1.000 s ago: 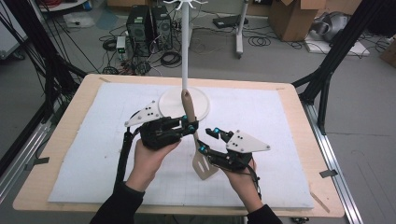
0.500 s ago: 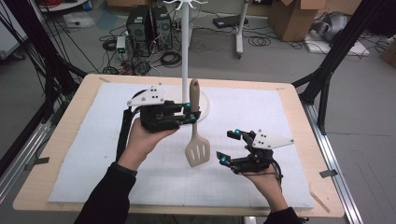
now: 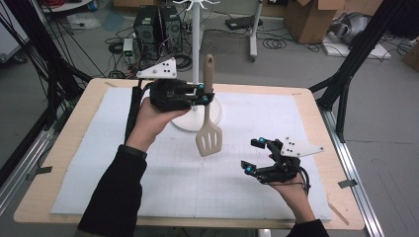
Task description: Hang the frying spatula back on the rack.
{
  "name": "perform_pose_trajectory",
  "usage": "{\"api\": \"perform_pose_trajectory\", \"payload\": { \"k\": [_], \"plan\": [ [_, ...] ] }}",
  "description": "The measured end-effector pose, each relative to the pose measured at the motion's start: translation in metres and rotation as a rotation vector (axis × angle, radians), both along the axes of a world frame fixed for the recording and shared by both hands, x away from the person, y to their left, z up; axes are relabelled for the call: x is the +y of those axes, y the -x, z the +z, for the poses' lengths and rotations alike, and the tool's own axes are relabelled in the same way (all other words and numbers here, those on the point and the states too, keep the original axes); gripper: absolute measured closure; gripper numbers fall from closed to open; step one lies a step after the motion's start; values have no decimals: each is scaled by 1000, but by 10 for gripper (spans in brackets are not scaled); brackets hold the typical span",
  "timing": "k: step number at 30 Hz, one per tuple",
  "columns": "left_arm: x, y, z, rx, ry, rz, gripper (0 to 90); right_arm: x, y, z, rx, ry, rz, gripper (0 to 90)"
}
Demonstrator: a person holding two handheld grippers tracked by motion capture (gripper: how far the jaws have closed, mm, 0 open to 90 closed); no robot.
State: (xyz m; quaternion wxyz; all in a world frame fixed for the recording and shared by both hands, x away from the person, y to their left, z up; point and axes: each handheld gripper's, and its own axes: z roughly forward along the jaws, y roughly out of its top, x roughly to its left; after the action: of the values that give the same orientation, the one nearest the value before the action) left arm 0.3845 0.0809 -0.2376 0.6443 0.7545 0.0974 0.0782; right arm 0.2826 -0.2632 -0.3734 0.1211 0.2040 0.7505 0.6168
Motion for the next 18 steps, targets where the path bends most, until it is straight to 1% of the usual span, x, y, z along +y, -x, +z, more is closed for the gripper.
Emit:
{"api": "perform_pose_trajectory", "payload": {
  "k": [1,2,3,4,5,6,7,8,10,12,13,15,16,17,18],
  "plan": [
    [0,-3,2,-8,-2,3,767,0,0,0,0,0,0,177],
    [1,-7,4,-5,-4,6,767,-1,-1,-1,1,5,0,171],
    [1,-13,8,-3,-2,10,767,-1,-2,-1,7,7,6,163],
    [1,-13,8,-3,-2,10,767,-1,-2,-1,7,7,6,163],
    [2,-20,11,-4,-7,16,767,-1,-2,-2,11,10,14,153],
    [2,-20,11,-4,-7,16,767,-1,-2,-2,11,10,14,153],
    [3,-27,15,-7,-9,30,767,0,-1,-2,10,11,20,150],
    [3,-27,15,-7,-9,30,767,0,-1,-2,10,11,20,150],
    [4,-32,18,-18,-17,35,767,1,-2,-2,9,19,23,147],
    [4,-40,24,-9,-31,49,767,1,-2,-3,14,23,28,147],
    [3,-43,26,-6,-34,59,767,1,-2,-3,9,20,24,147],
    [2,-48,31,-2,-36,69,767,0,-2,-3,10,19,26,147],
    [2,-48,31,-2,-36,69,767,0,-2,-3,10,19,26,147],
    [1,-54,35,12,-32,81,767,0,-1,-2,10,17,24,147],
    [1,-54,35,12,-32,81,767,0,-1,-2,6,13,24,147]
  ]
}}
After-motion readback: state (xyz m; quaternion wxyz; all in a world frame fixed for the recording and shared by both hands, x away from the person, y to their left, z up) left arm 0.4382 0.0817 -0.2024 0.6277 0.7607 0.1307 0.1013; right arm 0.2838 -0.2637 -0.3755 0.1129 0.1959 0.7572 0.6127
